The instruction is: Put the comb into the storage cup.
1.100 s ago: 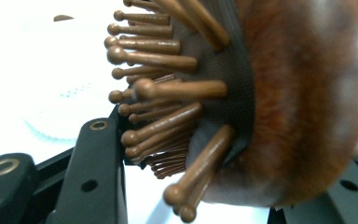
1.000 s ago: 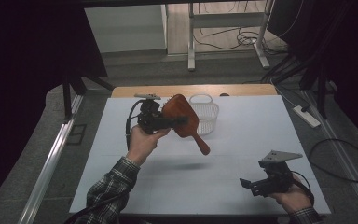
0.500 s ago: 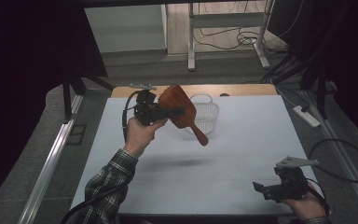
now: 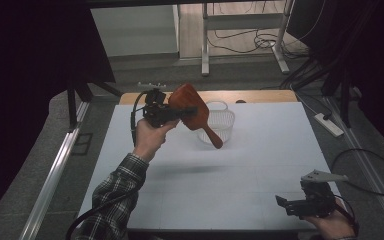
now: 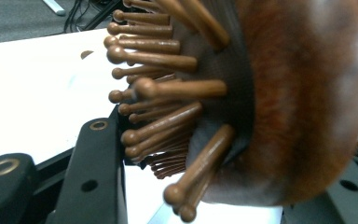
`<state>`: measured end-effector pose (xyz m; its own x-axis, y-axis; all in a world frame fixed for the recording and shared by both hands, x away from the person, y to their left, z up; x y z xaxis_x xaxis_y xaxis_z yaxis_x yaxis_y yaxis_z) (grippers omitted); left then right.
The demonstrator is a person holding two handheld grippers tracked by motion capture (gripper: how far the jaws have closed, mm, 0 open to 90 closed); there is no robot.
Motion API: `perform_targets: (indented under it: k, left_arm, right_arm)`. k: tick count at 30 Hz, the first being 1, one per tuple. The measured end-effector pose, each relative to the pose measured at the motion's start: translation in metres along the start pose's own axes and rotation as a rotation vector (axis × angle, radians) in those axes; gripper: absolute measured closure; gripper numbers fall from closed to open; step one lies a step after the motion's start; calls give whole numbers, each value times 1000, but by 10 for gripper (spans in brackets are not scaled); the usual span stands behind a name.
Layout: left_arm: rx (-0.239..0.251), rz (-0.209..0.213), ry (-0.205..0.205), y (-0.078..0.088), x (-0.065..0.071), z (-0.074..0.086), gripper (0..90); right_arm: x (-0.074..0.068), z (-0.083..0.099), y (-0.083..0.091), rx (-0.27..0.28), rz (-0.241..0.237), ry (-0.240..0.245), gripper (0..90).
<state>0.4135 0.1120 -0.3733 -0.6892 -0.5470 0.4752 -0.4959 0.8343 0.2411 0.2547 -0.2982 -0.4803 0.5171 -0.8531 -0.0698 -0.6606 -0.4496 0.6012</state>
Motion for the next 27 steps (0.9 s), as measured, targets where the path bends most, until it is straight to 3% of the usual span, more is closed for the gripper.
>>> perform_targets:
  k: [5, 21, 27]
  left_arm:
    - [23, -16, 18, -2, -7, -6, 512]
    - [72, -72, 45, -10, -26, -22, 512]
    - [75, -100, 38, -18, -32, -25, 512]
  right_arm:
    - [-1, 0, -1, -8, -3, 16, 0]
    - [0, 0, -1, -7, -21, -4, 0]
    - [0, 0, -1, -8, -24, -2, 0]
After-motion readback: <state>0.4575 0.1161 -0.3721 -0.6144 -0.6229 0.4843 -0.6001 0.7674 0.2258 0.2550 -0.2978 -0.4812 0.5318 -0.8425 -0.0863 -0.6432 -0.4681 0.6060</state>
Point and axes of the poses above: each handheld gripper's, and its own axes: y roughly backward along the jaws, z roughly out of its underside, x roughly to its right, the point moved 3 cm from there along -y, roughly forward along the jaws, and after that the axes turned 11 degrees about x, right-handed, at the moved point
